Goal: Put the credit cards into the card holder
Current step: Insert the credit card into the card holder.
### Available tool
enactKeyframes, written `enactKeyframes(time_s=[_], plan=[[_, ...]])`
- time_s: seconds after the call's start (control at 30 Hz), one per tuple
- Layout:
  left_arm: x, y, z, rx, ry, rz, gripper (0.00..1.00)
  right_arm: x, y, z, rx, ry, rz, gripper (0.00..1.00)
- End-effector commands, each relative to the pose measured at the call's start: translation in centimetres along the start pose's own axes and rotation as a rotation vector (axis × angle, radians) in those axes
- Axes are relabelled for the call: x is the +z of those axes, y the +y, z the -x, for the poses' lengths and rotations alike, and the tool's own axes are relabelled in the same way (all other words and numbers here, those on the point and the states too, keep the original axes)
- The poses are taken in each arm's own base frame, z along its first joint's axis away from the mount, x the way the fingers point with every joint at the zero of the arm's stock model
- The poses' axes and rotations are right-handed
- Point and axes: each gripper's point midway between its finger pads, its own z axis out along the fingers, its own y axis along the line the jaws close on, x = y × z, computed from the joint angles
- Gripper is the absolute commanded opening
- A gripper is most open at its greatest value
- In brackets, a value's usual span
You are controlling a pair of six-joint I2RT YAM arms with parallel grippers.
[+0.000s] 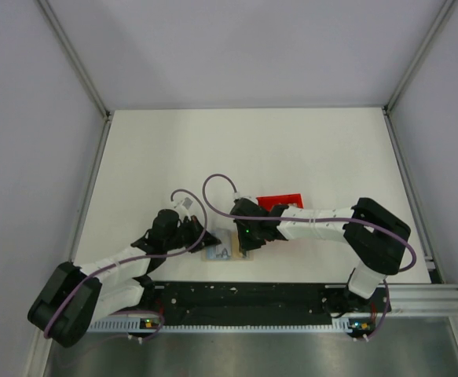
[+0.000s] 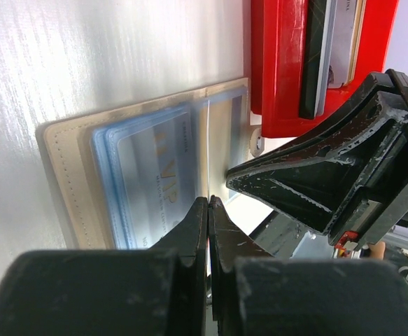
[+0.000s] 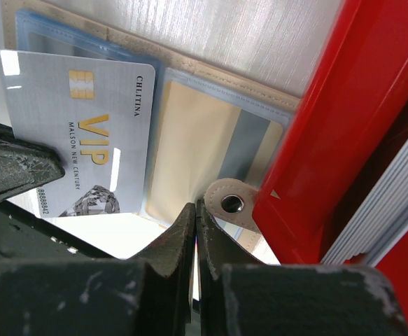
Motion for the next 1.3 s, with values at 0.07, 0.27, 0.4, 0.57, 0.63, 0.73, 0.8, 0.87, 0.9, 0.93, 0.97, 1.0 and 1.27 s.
enactKeyframes(time_s=[0.07,0.27,0.4,0.57,0.63,0.73,0.8,0.87,0.9,0.93,0.97,1.0,1.27], plan=[[0.0,0.8,0.1,0.044,-0.01,0.03,0.0,1.3,-2.9,-1.2,-0.014,0.039,-0.115,0.0],[0.3,0.8,0.2,0.053,-0.012,0.022,0.0,1.4,-2.9,-1.2,-0.011,0.038,-0.115,0.0],[0.5,0.5,0.1,0.035,-0.013,-0.01,0.0,1.4,-3.0,-1.2,-0.011,0.039,-0.116,0.0],[0.6,0.4,0.0,0.029,-0.011,-0.021,0.0,1.4,-3.1,-1.3,-0.011,0.042,-0.121,0.0],[0.6,0.3,0.1,0.03,-0.014,-0.025,0.0,1.4,-3.1,-1.3,-0.012,0.043,-0.117,0.0],[0.4,-0.3,0.2,0.033,-0.005,-0.034,0.0,1.4,-3.1,-1.4,-0.011,0.043,-0.119,0.0],[0.2,-0.6,0.4,0.04,-0.01,-0.031,0.0,1.4,-3.0,-1.3,-0.011,0.042,-0.118,0.0],[0.1,-0.7,0.6,0.051,-0.013,-0.021,0.0,1.4,-3.0,-1.3,-0.011,0.041,-0.117,0.0],[0.1,-0.8,0.8,0.051,-0.016,-0.017,0.0,1.4,-3.0,-1.3,-0.011,0.042,-0.118,0.0],[0.0,-0.8,0.7,0.053,-0.014,-0.017,0.0,1.4,-3.0,-1.3,-0.011,0.042,-0.116,0.0],[0.0,-0.8,0.7,0.054,-0.013,-0.016,0.0,1.4,-3.0,-1.3,-0.012,0.042,-0.116,0.0],[0.1,-0.8,0.7,0.055,-0.009,-0.013,0.0,1.4,-3.0,-1.3,-0.012,0.043,-0.117,0.0],[0.5,-0.2,0.7,0.064,-0.001,0.005,0.0,1.5,-3.0,-1.4,-0.012,0.046,-0.118,0.0]])
